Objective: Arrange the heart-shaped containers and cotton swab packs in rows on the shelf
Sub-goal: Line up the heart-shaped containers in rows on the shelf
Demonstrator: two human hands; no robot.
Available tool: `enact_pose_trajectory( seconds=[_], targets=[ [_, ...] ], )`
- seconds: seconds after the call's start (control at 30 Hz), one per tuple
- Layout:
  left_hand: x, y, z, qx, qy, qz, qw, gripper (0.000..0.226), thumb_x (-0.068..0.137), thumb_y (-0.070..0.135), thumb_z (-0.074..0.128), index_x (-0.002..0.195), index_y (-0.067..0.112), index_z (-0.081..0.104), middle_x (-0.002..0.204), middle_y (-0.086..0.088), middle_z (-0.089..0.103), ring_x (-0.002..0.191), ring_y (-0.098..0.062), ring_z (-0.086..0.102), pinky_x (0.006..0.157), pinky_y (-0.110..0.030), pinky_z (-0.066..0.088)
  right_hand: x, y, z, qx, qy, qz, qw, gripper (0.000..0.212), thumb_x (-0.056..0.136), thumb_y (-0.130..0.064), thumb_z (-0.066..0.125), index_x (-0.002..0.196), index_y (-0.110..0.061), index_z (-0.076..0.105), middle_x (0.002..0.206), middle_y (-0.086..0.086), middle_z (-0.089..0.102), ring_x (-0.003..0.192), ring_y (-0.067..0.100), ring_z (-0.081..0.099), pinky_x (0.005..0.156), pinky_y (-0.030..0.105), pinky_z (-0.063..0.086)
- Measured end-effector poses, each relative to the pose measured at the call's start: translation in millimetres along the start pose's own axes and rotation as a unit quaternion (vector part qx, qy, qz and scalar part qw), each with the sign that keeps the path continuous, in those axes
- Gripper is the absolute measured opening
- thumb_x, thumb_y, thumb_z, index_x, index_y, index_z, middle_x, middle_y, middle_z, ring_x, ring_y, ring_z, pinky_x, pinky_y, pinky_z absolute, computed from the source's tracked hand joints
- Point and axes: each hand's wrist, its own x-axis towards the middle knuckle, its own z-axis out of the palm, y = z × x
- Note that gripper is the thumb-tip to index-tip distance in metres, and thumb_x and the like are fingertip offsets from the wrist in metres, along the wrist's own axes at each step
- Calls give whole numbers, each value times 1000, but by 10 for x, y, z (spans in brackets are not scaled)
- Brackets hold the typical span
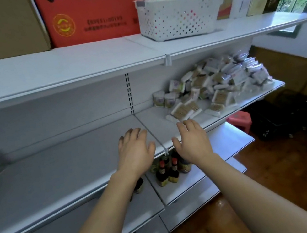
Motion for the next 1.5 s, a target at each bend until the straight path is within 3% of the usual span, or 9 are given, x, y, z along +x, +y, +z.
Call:
enact_pose_trajectory(
  seconds=[0.23,0.37,0.47,0.63,0.83,1.07,1.23,1.4,1.5],
  targets=[
    [681,260,292,0,-14,-23,1000,52,103,41,41,148,16,42,153,-7,41,142,-26,33,117,-38,25,721,517,182,30,-9,23,999,42,87,-35,53,103,2,66,103,23,62,106,43,56,89,51,50],
    [1177,299,479,-5,-37,-9,999,58,102,46,35,150,14,39,153,-7,41,141,-26,35,116,-36,28,1208,785,265,27,-10,13,999,50,79,-23,65,123,1,61,120,22,60,117,44,51,94,52,48],
    [1521,362,564,-18,-59,-11,998,57,104,45,36,153,18,33,158,-4,34,145,-24,29,119,-39,25,1557,998,286,25,14,14,999,48,72,-11,77,117,-1,64,113,22,62,107,46,57,82,49,52],
    [1877,454,691,6,-50,-9,999,56,104,45,36,154,19,32,158,-5,35,144,-26,31,117,-40,27,2017,1168,273,-31,-50,52,997,51,101,-34,45,146,-11,38,145,12,45,134,37,36,105,42,34],
    [2206,645,911,8,-25,-35,999,55,103,42,41,151,15,37,152,-9,43,138,-29,40,112,-39,32,2386,1431,556,-29,-8,11,999,56,95,-42,52,140,-9,45,136,14,56,127,38,45,100,49,38],
    [2858,1023,1001,-89,-30,-140,986,60,103,36,45,155,12,26,158,-11,35,142,-29,35,115,-38,31,2790,1602,843,-31,30,-35,998,40,84,-33,66,118,-11,62,107,16,70,106,37,57,88,42,40],
    [3222,1263,986,-229,-36,-169,958,36,103,18,43,139,17,45,122,-8,60,108,-30,61,81,-28,43,2833,1672,946,25,76,-72,994,41,81,-26,70,119,-11,65,110,16,69,110,36,57,90,42,38],
    [3197,1354,899,-278,99,-208,933,14,93,14,48,89,15,61,92,-11,59,82,-20,57,68,-30,41,2735,1738,944,129,113,-112,979,44,86,-20,59,127,-5,60,115,18,67,115,36,54,100,45,39],
    [3085,1252,939,-319,162,-220,908,15,95,8,56,94,-2,67,87,-22,64,75,-15,54,62,-28,38,2562,1657,865,213,155,-141,954,36,87,-15,54,119,-4,64,111,17,68,114,35,54,100,44,42]
  ],
)
